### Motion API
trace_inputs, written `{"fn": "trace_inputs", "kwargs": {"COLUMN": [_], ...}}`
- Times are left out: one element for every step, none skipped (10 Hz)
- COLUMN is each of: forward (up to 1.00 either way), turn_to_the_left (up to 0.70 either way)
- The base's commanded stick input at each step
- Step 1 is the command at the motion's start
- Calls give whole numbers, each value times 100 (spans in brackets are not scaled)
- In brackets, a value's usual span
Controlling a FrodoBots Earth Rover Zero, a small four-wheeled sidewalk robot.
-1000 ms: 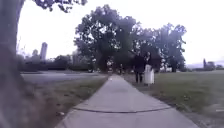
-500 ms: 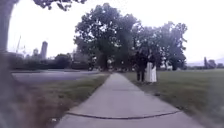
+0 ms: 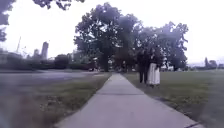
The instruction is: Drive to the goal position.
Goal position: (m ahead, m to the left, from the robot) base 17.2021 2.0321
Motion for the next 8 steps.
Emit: {"fn": "trace_inputs", "kwargs": {"forward": [70,70,70,70,70,70,70,70], "turn_to_the_left": [0,0,0,0,0,0,0,0]}}
